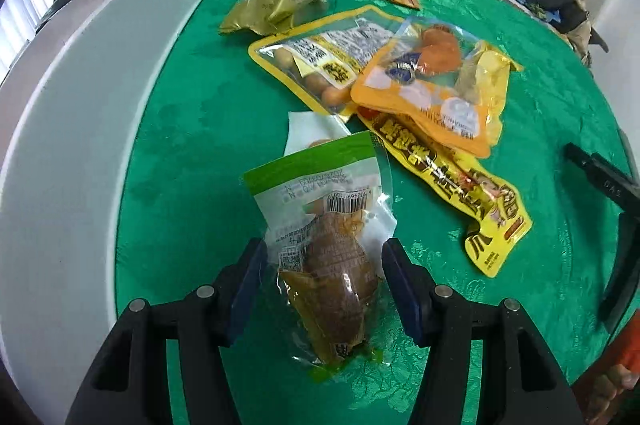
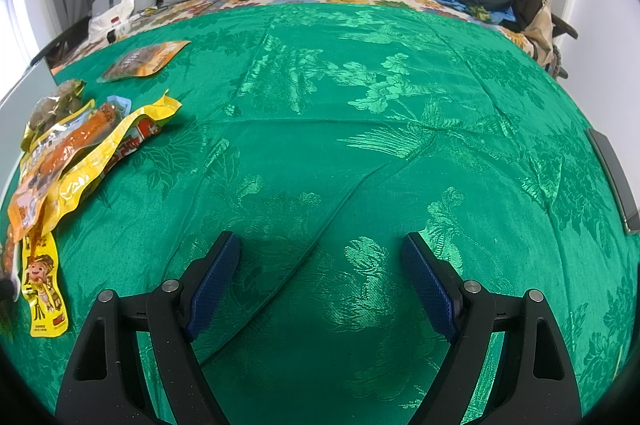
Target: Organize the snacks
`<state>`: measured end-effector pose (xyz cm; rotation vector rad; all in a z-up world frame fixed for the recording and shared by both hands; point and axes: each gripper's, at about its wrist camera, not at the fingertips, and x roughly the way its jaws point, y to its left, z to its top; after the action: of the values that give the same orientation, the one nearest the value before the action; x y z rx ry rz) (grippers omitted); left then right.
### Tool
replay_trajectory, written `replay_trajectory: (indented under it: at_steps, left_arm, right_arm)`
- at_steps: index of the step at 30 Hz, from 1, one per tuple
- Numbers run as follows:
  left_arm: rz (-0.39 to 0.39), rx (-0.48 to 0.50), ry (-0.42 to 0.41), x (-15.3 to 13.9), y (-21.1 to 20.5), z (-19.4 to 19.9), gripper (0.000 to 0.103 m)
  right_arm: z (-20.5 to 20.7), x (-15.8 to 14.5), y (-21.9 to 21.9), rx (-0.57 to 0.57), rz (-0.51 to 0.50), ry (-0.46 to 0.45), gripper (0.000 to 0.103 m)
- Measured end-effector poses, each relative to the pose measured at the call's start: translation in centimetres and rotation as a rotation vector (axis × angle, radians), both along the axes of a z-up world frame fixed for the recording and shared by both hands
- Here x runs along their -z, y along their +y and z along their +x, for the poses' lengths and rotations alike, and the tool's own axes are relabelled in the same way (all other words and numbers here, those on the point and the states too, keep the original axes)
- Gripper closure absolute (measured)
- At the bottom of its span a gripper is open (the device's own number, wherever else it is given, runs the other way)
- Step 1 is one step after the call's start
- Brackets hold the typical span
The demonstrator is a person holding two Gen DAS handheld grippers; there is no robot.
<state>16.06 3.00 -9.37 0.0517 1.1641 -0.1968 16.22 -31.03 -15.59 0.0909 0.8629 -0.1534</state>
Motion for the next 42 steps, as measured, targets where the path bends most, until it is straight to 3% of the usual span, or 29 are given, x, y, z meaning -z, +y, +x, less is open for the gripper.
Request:
replay_trajectory:
  at_steps: [5,10,15,21,32,35,39,42]
  left_arm:
    - [0.026,-0.002,-0.025,-1.5,2.3,-0.3,0.044]
    - [0.064,0.011,-0.008,-0.5,3.6,-0.2,0.043]
    - [0.086,-0.012,0.021,1.1,4.3,-0.4,0.035]
    - [0.123,-0.011,-0.006,1.1,4.7,-1.4,0.024]
    - [0.087,-0.017,-0.006,1.2,5.2,-2.3,0.018]
    - [0.068,-0.027,0.012,1.2,5.2,-2.1,0.020]
    - [0.059,0.022,-0.012,0.8,4.8,-2.9,0.047]
    - [0.053,0.026,-0.019,0.8,4.6,-3.5,0.048]
  right_arm:
    - [0.1,0.0,0.0,0.000,0.000,0.000,0.017]
    - [0.1,0.0,0.0,0.000,0.000,0.000,0.017]
    - [0.0,0.0,0.0,0.000,0.000,0.000,0.017]
    - [0.0,0.0,0.0,0.000,0.000,0.000,0.017]
    - [0.1,0.0,0.0,0.000,-0.001,0.000,0.017]
    - [0.1,0.0,0.0,0.000,-0.001,0.000,0.017]
    - [0.1,0.0,0.0,0.000,-0.001,0.000,0.017]
    - [0.1,0.0,0.0,0.000,-0.001,0.000,0.017]
